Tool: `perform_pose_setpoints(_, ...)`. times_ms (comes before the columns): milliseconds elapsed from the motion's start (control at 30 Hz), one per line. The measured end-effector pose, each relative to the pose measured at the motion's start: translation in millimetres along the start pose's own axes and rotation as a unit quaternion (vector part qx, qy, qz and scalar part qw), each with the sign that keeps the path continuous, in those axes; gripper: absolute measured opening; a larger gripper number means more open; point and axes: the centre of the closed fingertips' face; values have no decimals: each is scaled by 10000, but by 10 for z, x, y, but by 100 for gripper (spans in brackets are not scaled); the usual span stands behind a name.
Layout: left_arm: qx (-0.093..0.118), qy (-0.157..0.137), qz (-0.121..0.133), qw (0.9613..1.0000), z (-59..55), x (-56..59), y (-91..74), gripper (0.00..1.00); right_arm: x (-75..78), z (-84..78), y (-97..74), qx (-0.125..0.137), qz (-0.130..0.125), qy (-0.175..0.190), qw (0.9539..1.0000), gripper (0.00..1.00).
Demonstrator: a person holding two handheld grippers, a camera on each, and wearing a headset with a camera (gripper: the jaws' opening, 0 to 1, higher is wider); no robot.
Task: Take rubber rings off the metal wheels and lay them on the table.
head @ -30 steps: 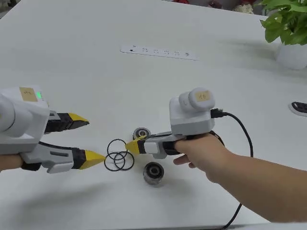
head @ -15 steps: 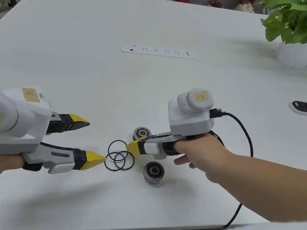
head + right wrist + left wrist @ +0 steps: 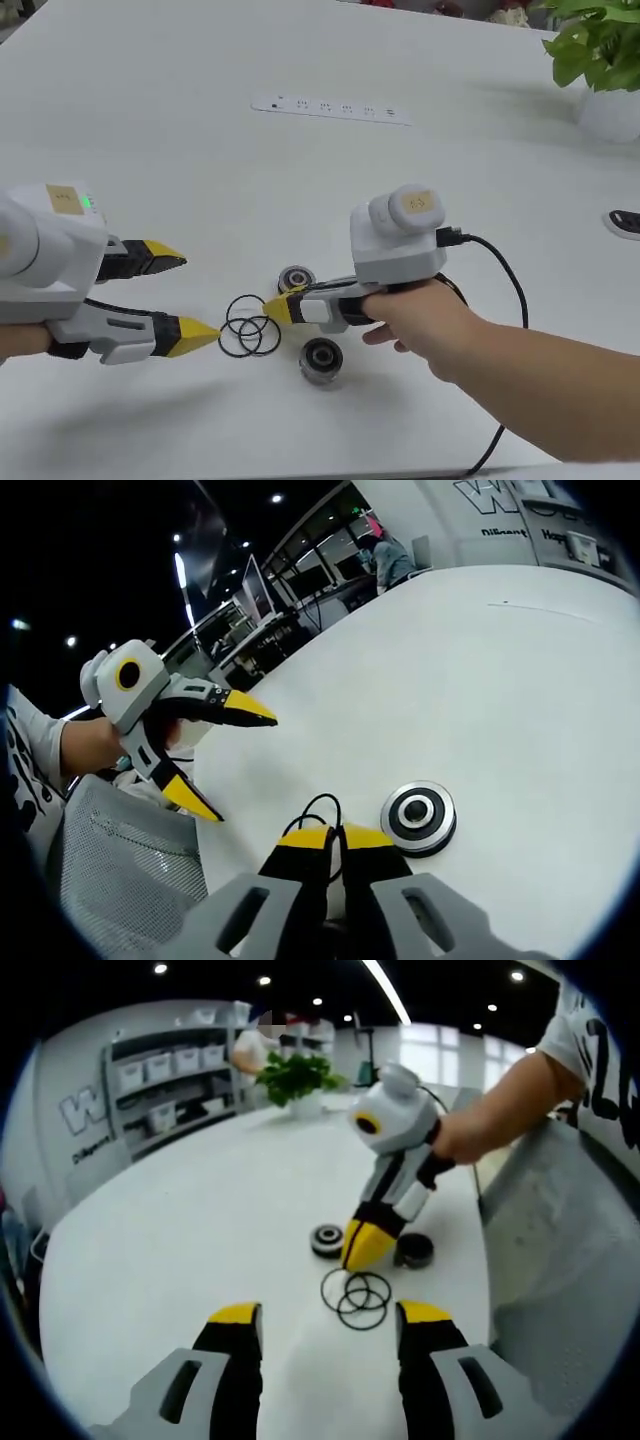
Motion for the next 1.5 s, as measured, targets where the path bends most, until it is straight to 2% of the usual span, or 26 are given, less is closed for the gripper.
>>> perform_pose_setpoints(500,-31,-1,-22,10000,8,7,9,55,25,7,-28,62,-23,-41,10000,3)
perform_pose_setpoints(1100,-23,12,20,10000,37,8,-24,55,67,165,-157,430,-49,-244,9988,7)
perform_pose_setpoints(1500,-2,-4,36,10000,76,-29,-20,55,149,297,-251,699,-111,-266,9971,14)
Point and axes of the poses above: the centre of the closed fingertips' face, and the gripper's own axes: y roughly forward along the fingers, x roughly to its right, z roughly out of its top, and after that the axes turned 15 degrees about -z, right-handed
